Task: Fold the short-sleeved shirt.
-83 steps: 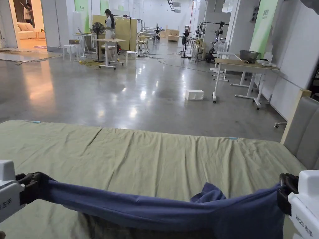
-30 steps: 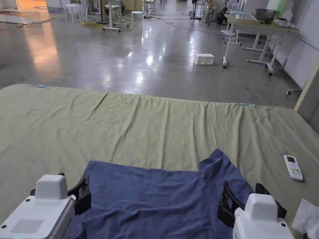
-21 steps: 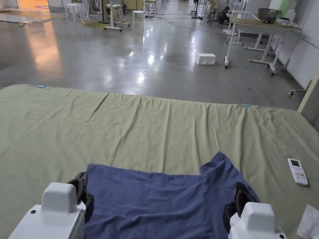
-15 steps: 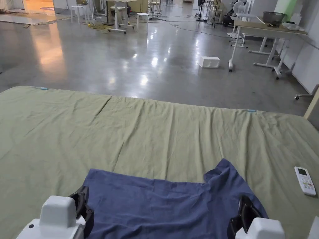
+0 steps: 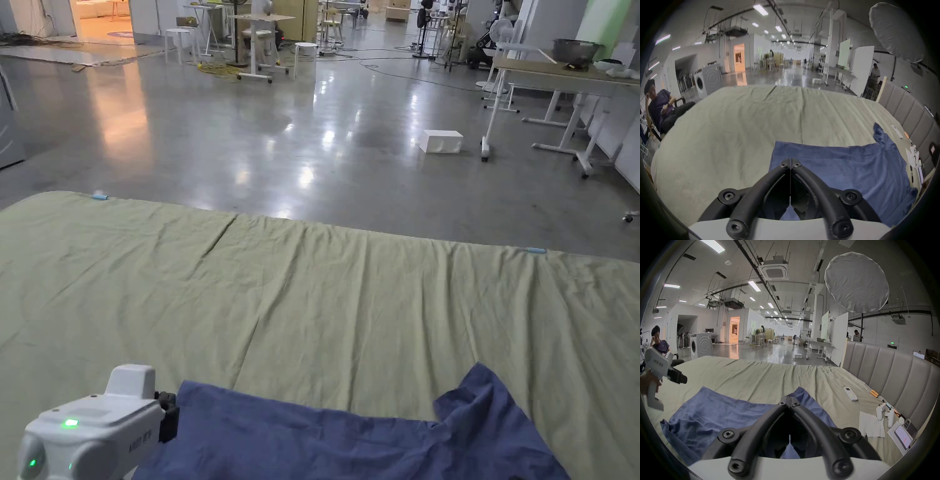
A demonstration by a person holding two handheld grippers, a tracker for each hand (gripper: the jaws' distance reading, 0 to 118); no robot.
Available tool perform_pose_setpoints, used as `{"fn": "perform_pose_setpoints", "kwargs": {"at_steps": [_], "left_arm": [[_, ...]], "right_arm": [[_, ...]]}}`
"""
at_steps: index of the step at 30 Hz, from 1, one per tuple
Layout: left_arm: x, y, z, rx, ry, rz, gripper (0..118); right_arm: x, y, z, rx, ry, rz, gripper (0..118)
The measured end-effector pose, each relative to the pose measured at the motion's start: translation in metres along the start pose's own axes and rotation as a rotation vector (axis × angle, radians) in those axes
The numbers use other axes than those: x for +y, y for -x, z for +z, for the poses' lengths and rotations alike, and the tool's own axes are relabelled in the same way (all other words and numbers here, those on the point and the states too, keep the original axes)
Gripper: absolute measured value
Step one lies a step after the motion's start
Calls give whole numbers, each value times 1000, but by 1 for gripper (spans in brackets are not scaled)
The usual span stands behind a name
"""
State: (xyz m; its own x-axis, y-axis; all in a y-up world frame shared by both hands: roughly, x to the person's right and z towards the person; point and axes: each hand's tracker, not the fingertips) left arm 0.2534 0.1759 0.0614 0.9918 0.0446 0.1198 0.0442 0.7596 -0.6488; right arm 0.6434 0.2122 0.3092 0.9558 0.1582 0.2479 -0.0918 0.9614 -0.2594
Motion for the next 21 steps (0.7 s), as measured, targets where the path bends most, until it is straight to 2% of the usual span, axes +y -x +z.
{"fn": "perform_pose_setpoints", "kwargs": {"at_steps": [1,3,4,5,6,7,18,21], "left_arm": [[7,2,-14,-3,39,3,2],[19,6,-42,-8,93,36,22],[25,8,-55,-38,125,25,44],[30,7,-65,-53,165,15,61],[34,5,-74,-37,183,-5,72],[37,5,-83,-38,191,-17,75],[35,3,-150,89,326,-82,75],[27,6,-154,50,345,-22,64]], "right_arm": [[-4,-2,-2,-3,16,-6,0],[-11,-5,-8,-12,40,2,0],[-15,-7,-9,-14,55,9,0],[-19,-9,-10,-16,70,13,0],[-22,-11,-12,-18,80,14,0],[-26,-12,-13,-20,93,17,0],[-52,-33,-21,-59,191,23,0],[-55,-35,-25,-64,206,24,0]]}}
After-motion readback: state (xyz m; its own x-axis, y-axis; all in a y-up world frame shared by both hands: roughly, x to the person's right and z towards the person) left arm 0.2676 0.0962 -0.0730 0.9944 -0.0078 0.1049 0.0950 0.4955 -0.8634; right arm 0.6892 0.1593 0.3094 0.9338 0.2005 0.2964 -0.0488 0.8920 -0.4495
